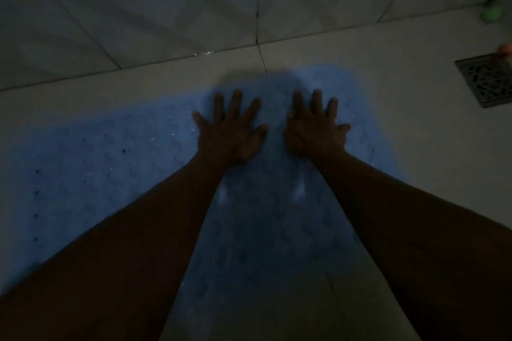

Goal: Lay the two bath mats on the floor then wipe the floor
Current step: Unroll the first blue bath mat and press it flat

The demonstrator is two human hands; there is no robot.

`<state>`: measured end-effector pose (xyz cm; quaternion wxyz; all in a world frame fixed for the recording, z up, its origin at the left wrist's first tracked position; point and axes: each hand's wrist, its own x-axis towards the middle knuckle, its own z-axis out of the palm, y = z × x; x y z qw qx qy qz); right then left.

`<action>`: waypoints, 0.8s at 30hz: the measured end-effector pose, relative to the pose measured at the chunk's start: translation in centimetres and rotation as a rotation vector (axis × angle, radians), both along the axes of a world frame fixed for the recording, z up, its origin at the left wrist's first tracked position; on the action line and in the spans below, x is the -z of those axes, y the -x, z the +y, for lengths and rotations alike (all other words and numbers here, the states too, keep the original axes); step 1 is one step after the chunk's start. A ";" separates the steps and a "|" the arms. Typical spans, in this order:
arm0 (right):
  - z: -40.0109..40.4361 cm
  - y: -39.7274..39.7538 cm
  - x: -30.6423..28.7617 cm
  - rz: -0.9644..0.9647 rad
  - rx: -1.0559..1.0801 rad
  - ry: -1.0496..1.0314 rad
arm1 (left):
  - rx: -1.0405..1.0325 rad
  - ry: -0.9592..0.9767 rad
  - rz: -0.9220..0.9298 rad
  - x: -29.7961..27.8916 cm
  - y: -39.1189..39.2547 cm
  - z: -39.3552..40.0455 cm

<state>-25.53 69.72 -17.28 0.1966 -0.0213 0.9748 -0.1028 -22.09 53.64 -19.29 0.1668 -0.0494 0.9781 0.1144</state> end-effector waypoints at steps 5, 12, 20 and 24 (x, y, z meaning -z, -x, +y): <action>-4.2 -5.4 -2.7 0.012 -0.003 0.098 | 0.037 -0.053 0.025 -2.7 -6.7 -3.9; -13.8 -12.3 -5.8 -0.027 -0.168 0.156 | -0.241 -0.228 0.033 -6.1 -15.2 -13.5; -27.4 -13.6 -13.7 0.065 -0.439 0.184 | -0.496 -0.277 0.266 -13.2 -19.1 -29.9; -33.5 -14.3 -17.2 0.070 -0.547 0.143 | -0.662 -0.259 0.394 -14.7 -23.4 -35.7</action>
